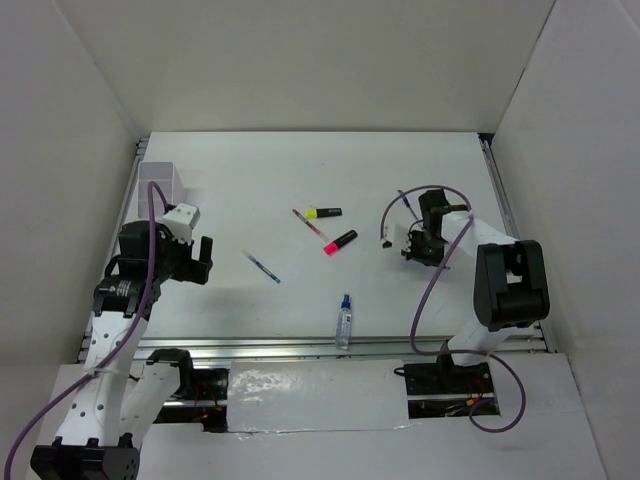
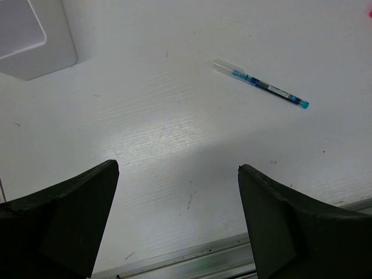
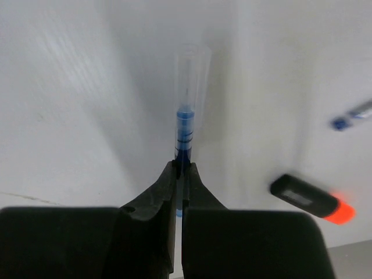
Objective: Sort the stationery into containers
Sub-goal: Grab a piece of stationery with the right arm, then pass the stationery from the right arm to the left
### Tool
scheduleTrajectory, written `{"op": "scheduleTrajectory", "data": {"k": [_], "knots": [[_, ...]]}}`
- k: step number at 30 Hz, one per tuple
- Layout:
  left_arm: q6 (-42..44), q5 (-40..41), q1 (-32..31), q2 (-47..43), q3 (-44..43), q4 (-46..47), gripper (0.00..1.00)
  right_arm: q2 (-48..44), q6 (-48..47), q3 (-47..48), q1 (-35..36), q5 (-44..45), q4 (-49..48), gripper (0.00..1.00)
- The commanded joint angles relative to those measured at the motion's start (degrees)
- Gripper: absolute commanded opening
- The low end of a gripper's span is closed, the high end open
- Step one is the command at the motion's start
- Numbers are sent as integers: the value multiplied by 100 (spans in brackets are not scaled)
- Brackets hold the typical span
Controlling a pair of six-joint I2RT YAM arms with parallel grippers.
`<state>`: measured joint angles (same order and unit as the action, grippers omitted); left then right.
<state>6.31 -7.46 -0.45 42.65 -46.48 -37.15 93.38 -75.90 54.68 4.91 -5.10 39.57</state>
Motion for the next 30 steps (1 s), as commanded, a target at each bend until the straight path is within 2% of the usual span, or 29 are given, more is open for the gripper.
{"op": "scheduleTrajectory", "data": {"k": [1, 5, 6, 7, 9, 10, 12, 14, 17, 20, 21, 25, 27, 30], "knots": [[186, -237, 27, -116, -45, 67, 96, -723, 557, 990, 72, -1173, 629, 0], [-180, -562, 27, -538, -282, 268, 98, -1260, 1663, 2202, 115, -2458, 1123, 0], [-348, -694, 27, -626, -335, 356, 99, -1383, 2266, 2301, 168, -2669, 1062, 0], [-515, -1078, 27, -740, -457, 453, 99, -1619, 2551, 2380, 325, -2854, 992, 0], [-1339, -1754, 19, -759, -581, 838, 99, -1971, 3514, 2416, 693, -3416, 379, 0], [-1342, -1985, 27, -724, -616, 841, 99, -2095, 3834, 2390, 835, -3418, 376, 0], [-1886, -2407, 19, -636, -687, 1243, 99, -2349, 4763, 2215, 1169, -3585, -229, 0], [-2429, -2889, 27, -557, -731, 1760, 98, -2447, 5397, 2074, 1694, -3647, -676, 0], [-3160, -3382, 27, -407, -766, 2611, 97, -2448, 6066, 2047, 2110, -3909, -1003, 0], [-4012, -3787, 19, -223, -583, 3308, 95, -2307, 6533, 2126, 2164, -4165, -1241, 0], [-4223, -3824, 27, -162, -512, 3841, 93, -2229, 6570, 2152, 2190, -4218, -1276, 0], [-5102, -3754, -165, -3, -125, 4917, 92, -2035, 6587, 2275, 2628, -4227, -1232, 0], [-5165, -3710, -289, 67, -90, 5242, 92, -1973, 6719, 2284, 2716, -4367, -1303, 0], [-5026, -3587, -377, 252, -177, 5227, 92, -1815, 6851, 2372, 2883, -4411, -1391, 0]]}}
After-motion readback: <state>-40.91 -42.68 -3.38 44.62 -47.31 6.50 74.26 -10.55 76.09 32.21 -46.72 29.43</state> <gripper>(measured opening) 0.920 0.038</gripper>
